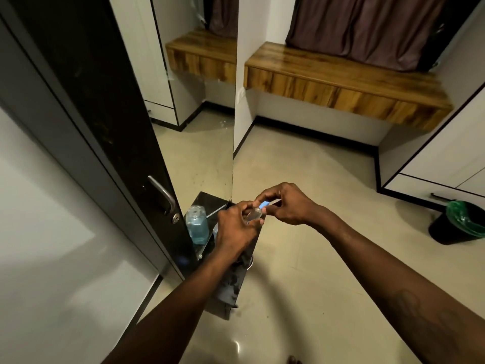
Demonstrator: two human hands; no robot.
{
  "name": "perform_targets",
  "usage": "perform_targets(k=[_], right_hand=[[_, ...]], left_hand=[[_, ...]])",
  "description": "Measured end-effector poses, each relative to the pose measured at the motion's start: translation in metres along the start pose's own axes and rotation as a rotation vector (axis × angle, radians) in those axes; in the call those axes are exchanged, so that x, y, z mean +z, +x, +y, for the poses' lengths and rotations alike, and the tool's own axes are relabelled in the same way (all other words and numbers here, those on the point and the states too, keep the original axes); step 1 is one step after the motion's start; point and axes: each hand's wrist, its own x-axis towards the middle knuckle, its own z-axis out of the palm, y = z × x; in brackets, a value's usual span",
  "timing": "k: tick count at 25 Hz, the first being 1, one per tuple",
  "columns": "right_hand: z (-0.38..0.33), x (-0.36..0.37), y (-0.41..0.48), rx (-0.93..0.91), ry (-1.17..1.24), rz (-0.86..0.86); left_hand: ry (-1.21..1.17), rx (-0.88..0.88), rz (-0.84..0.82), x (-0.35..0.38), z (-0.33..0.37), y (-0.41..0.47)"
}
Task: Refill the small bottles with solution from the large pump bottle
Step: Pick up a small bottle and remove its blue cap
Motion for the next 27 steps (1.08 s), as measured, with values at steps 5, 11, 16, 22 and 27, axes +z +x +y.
perform_targets(k=[5, 11, 16, 22, 27], right_hand=[[-0.007, 0.005, 0.009, 0.101, -0.13, 0.095], [-0.012, 0.01, 0.015, -0.008, -0.135, -0.062], [-0.011, 0.016, 0.023, 0.056, -0.16, 0.017], [-0.008, 0.028, 0.026, 0.01, -0.121, -0.023], [0.009, 0.059, 0.019, 0.06, -0.08, 0.029]], left_hand=[[-0.008, -0.007, 0.007, 0.001, -0.004, 0.005], [-0.02, -0.071, -0.034, 0.001, -0.019, 0.003], [-0.017, -0.076, -0.02, 0.0, -0.022, 0.003], [-0.002, -0.15, -0.083, 0.004, -0.041, -0.002], [-0.01, -0.187, 0.038, 0.019, -0.074, -0.03]])
